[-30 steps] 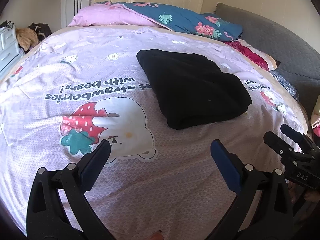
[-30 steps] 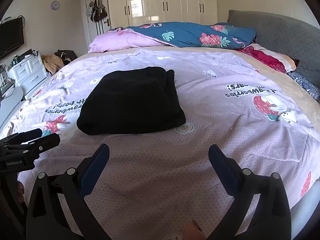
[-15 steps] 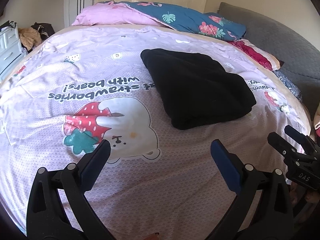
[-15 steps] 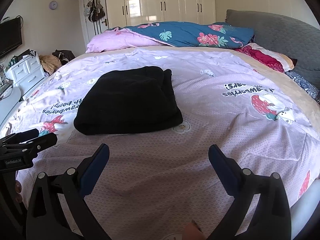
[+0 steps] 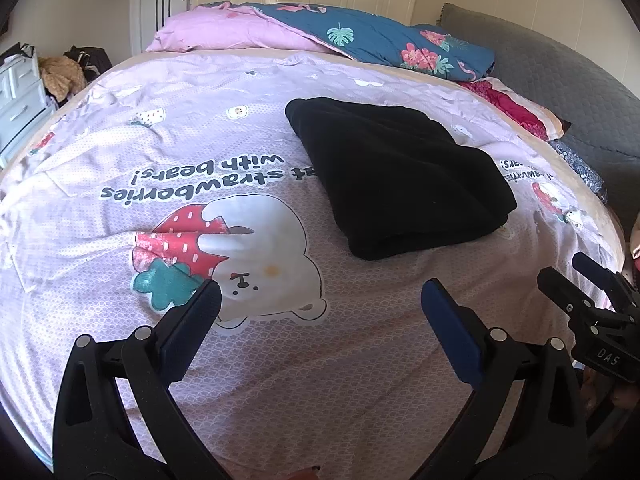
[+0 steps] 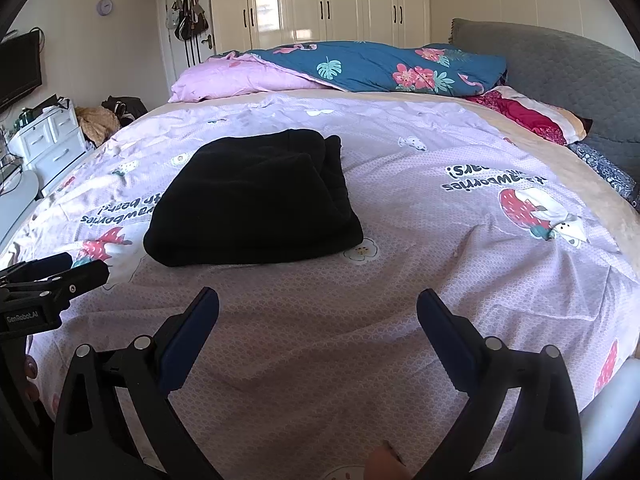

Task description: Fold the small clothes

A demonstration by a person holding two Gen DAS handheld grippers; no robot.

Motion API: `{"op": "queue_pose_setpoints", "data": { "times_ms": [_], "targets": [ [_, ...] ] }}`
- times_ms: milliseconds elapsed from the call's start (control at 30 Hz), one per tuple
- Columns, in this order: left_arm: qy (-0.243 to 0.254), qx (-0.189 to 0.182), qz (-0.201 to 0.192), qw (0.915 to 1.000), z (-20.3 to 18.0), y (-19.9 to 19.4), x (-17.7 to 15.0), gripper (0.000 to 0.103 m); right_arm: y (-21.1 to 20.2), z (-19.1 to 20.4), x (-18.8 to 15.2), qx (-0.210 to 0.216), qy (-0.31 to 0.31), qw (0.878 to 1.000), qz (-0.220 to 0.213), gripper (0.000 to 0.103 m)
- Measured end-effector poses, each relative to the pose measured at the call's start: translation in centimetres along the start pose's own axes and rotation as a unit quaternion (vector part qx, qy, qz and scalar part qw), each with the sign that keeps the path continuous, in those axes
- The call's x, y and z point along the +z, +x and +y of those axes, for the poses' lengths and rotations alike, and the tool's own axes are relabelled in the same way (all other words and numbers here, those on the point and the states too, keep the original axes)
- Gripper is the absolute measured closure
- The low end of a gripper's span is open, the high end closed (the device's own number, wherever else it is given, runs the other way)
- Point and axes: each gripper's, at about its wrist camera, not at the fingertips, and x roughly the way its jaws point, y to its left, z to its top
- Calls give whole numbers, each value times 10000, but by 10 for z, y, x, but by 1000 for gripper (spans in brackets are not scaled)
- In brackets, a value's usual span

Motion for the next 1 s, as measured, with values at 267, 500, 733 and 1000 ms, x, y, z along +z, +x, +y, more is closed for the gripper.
{"op": "queue_pose_setpoints", "data": {
  "times_ms": [267,500,733,1000],
  "targets": [
    [37,52,15,10000,-1,1,0,9,0,0,0,6,3,10000,10,4],
    [80,66,-2,9999,-2,2,-1,9,1,-2,-2,-3,15,10000,34,4],
    [79,104,0,9999,-1,2,-1,9,2,-2,-3,-27,0,10000,62,4],
    [101,82,94,9999,0,5,-1,9,-3,-5,-2,-172,73,9998,14,4]
  ]
}}
